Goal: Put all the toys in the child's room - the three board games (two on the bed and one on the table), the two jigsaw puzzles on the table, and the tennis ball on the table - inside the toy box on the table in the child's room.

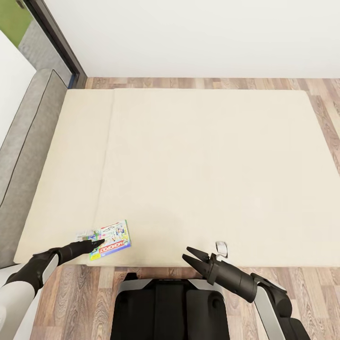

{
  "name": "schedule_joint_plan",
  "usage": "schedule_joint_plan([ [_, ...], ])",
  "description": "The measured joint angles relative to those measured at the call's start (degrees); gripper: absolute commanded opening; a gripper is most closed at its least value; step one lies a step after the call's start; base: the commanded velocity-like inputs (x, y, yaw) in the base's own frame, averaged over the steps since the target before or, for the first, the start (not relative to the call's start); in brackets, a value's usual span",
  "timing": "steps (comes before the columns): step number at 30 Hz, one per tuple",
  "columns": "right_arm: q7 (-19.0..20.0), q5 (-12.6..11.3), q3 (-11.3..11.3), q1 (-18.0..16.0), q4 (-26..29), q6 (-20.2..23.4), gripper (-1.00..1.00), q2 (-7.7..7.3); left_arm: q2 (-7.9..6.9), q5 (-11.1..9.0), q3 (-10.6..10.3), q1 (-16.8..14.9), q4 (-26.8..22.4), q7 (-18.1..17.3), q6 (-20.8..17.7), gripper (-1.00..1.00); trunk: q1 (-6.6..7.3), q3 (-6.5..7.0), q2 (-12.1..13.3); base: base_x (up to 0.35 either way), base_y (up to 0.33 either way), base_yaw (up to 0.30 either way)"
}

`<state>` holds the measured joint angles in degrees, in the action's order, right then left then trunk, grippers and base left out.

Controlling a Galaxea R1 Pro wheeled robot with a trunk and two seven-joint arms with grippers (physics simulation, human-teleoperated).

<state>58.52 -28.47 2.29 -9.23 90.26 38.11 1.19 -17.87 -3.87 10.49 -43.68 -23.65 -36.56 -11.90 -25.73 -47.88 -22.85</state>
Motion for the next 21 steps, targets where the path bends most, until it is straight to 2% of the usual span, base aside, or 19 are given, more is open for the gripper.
schedule_joint_plan([
  [11,0.0,-0.06,0.05,-0.01,0.04,0.0,1.0,0.0,0.91,0.07,-0.01,0.01,0.0,0.04,-0.02,1.0,0.0,0.49,0.0,0.0,0.0,0.0],
  [21,0.0,-0.04,0.09,0.0,0.0,0.01,1.0,0.0,1.04,-0.04,0.0,0.0,-0.01,0.03,0.02,1.0,-0.01,0.54,0.0,0.0,0.0,0.0],
])
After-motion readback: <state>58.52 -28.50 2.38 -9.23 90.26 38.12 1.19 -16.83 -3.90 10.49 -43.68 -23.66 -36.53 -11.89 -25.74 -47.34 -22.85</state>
